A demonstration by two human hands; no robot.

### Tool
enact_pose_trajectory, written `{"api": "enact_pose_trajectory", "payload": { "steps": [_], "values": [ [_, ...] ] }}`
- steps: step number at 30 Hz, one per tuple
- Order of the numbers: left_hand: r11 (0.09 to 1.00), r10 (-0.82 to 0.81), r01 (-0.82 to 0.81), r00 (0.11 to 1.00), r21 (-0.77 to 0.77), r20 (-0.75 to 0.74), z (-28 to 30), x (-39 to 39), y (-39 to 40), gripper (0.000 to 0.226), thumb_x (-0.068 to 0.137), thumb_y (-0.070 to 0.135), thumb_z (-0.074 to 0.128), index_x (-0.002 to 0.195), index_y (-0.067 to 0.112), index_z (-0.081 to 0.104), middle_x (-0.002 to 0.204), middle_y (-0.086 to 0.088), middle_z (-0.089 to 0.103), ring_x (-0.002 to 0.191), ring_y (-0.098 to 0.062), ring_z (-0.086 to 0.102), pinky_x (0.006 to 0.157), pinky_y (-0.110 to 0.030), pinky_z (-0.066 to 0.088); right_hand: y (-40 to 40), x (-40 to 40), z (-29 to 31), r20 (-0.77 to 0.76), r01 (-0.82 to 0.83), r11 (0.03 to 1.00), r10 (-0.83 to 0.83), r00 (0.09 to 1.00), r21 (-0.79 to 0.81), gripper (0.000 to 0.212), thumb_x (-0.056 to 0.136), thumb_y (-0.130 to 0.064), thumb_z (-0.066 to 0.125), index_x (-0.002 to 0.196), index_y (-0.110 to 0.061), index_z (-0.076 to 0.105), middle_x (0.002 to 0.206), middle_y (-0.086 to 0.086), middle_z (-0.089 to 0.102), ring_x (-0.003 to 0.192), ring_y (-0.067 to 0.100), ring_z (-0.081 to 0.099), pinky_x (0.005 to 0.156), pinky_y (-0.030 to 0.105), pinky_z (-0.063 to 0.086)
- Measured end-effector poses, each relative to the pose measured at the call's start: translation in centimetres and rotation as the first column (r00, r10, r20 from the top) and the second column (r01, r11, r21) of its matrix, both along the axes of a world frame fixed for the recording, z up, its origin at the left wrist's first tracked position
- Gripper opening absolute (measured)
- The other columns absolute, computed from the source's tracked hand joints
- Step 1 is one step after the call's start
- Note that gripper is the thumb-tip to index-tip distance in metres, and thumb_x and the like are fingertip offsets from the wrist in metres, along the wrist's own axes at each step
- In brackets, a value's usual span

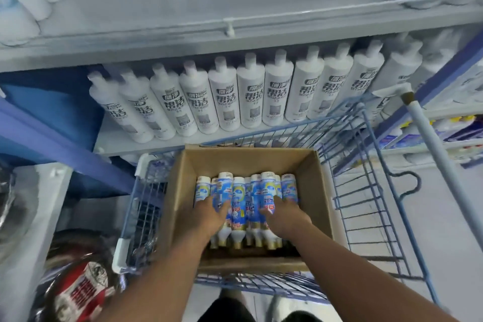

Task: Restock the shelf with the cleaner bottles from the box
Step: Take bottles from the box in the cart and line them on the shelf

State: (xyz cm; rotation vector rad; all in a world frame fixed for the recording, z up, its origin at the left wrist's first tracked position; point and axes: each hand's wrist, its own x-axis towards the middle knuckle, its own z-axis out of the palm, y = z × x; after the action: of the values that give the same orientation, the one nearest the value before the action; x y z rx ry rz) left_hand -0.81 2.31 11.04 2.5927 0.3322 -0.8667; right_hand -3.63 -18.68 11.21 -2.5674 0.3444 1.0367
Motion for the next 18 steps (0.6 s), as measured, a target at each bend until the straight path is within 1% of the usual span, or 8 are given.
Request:
{"api": "enact_pose_trajectory", "payload": {
  "steps": [3,6,8,9,11,13,16,18],
  "values": [
    [0.997,0.059,-0.062,0.995,-0.036,-0.075,-3.1,0.5,0.8,0.075,0.082,0.079,0.035,0.128,0.025,0.057,0.12,-0.003,0.066,0.099,-0.024,0.065,0.084,-0.037,0.055,0.4,0.0,-2.8,-0.043,0.187,0.982,-0.186,0.982,0.037,0.069,0.097,-0.059,0.04,0.151,-0.016,0.036,0.149,0.014,0.043,0.134,0.037,0.044,0.109,0.048,0.041],
    [0.993,0.097,-0.104,0.989,-0.054,-0.112,-6.2,0.9,1.2,0.065,0.09,0.067,0.044,0.128,0.017,0.057,0.126,-0.009,0.064,0.108,-0.029,0.063,0.087,-0.033,0.051,0.7,0.1,-5.4,-0.117,0.292,0.955,-0.285,0.951,0.047,0.069,0.096,-0.06,0.042,0.148,-0.015,0.036,0.15,0.015,0.042,0.135,0.037,0.044,0.111,0.048,0.038],
    [0.99,0.125,-0.133,0.982,-0.045,-0.144,-8.0,1.2,1.3,0.063,0.092,0.062,0.048,0.132,0.014,0.056,0.131,-0.012,0.062,0.115,-0.031,0.06,0.09,-0.033,0.049,0.8,0.1,-7.5,-0.155,0.368,0.927,-0.355,0.922,0.067,0.067,0.096,-0.058,0.044,0.147,-0.016,0.037,0.149,0.016,0.043,0.135,0.036,0.044,0.11,0.043,0.039],
    [0.987,0.145,-0.155,0.974,-0.046,-0.174,-8.9,1.3,1.3,0.062,0.092,0.06,0.05,0.134,0.015,0.055,0.133,-0.012,0.061,0.118,-0.031,0.059,0.091,-0.032,0.047,1.0,0.1,-8.6,-0.17,0.394,0.916,-0.378,0.91,0.07,0.07,0.094,-0.061,0.046,0.148,-0.017,0.035,0.148,0.015,0.044,0.135,0.036,0.044,0.109,0.043,0.04],
    [0.976,0.183,-0.204,0.958,-0.077,-0.222,-11.1,1.3,1.3,0.064,0.089,0.057,0.058,0.137,0.016,0.053,0.134,-0.008,0.061,0.119,-0.029,0.058,0.093,-0.03,0.046,1.2,0.0,-10.6,-0.194,0.456,0.887,-0.437,0.879,0.068,0.085,0.084,-0.069,0.048,0.151,-0.02,0.03,0.15,0.014,0.043,0.135,0.036,0.045,0.11,0.047,0.041],
    [0.966,0.205,-0.24,0.94,-0.099,-0.271,-12.8,1.2,1.1,0.069,0.084,0.054,0.068,0.138,0.015,0.051,0.135,-0.006,0.061,0.121,-0.028,0.058,0.094,-0.027,0.044,1.2,-0.4,-12.9,-0.229,0.494,0.867,-0.469,0.853,0.067,0.093,0.082,-0.069,0.054,0.154,-0.017,0.026,0.152,0.015,0.04,0.137,0.039,0.042,0.112,0.053,0.037],
    [0.951,0.259,-0.297,0.919,-0.09,-0.297,-15.1,1.1,0.5,0.064,0.082,0.044,0.076,0.132,0.013,0.052,0.129,-0.006,0.063,0.116,-0.026,0.061,0.081,-0.025,0.041,1.1,-0.6,-15.0,-0.244,0.523,0.852,-0.502,0.83,0.024,0.105,0.069,-0.084,0.055,0.149,-0.02,0.03,0.149,0.008,0.044,0.137,0.033,0.042,0.11,0.049,0.04],
    [0.941,0.295,-0.33,0.908,-0.071,-0.298,-16.2,1.1,0.0,0.067,0.078,0.041,0.081,0.131,0.013,0.052,0.128,-0.007,0.062,0.113,-0.026,0.062,0.075,-0.027,0.042,0.3,-1.4,-18.5,-0.242,0.594,0.804,-0.57,0.785,0.032,0.109,0.055,-0.085,0.056,0.143,-0.024,0.038,0.139,0.006,0.053,0.126,0.028,0.053,0.104,0.047,0.048]
  ]
}}
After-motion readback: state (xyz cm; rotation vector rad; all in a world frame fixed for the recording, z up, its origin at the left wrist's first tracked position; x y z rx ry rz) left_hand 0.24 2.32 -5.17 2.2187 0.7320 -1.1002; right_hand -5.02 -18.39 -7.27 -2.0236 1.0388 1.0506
